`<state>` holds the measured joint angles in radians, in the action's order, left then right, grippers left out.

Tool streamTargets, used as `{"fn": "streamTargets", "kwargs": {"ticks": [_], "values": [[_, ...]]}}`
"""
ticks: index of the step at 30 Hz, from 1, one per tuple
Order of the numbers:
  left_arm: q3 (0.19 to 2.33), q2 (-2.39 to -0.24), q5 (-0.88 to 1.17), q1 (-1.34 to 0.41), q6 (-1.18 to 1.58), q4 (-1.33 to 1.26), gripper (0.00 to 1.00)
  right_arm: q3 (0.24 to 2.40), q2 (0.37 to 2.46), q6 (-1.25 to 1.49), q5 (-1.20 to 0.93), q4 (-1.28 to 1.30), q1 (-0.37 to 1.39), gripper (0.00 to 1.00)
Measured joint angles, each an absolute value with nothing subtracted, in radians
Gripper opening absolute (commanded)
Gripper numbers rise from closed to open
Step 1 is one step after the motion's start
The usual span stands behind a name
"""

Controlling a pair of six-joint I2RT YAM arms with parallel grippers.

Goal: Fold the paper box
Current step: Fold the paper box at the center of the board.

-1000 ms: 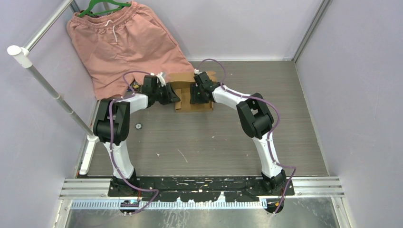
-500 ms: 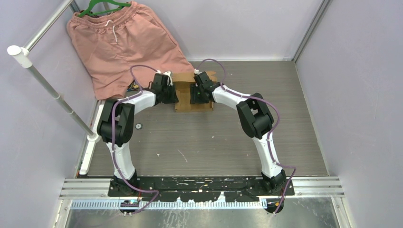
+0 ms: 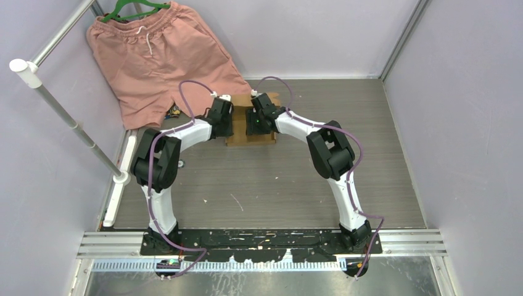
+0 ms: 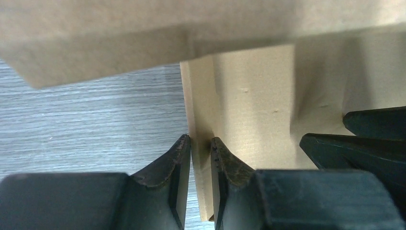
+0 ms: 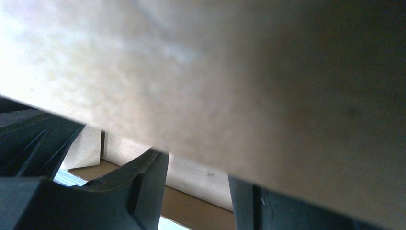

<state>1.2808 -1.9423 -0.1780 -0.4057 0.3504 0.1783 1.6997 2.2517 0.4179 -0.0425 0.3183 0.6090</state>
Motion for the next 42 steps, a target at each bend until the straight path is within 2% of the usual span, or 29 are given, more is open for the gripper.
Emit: {"fn": "streamTargets", "kwargs": {"ticks": [5, 6, 9, 10, 28, 35, 42], "values": [[1.288, -1.943, -0.229, -0.413, 0.34, 0.201, 0.14, 1.7, 2.254, 0.416, -0.054, 0.31, 0.613, 0.53], [1.288, -1.943, -0.239, -0.413, 0.337, 0.203, 0.16, 1.7, 2.254, 0.416, -0.057, 0.31, 0.614, 0.53], [1.288, -1.943, -0.259, -0.413, 0.334, 0.207, 0.36, 1.7, 2.256, 0.416, -0.064, 0.306, 0.617, 0.53], [1.288, -1.943, -0.263, -0.413, 0.33, 0.207, 0.36, 1.7, 2.256, 0.416, -0.065, 0.305, 0.618, 0.53], [1.307, -1.975, -0.316, -0.414, 0.333, 0.207, 0.33, 1.681, 2.252, 0.417, -0.066, 0.278, 0.619, 0.52], [1.325, -1.988, -0.33, -0.419, 0.332, 0.215, 0.21, 1.678, 2.252, 0.418, -0.07, 0.266, 0.62, 0.53], [1.333, -1.995, -0.343, -0.422, 0.332, 0.219, 0.23, 1.677, 2.252, 0.419, -0.073, 0.261, 0.621, 0.52]]}}
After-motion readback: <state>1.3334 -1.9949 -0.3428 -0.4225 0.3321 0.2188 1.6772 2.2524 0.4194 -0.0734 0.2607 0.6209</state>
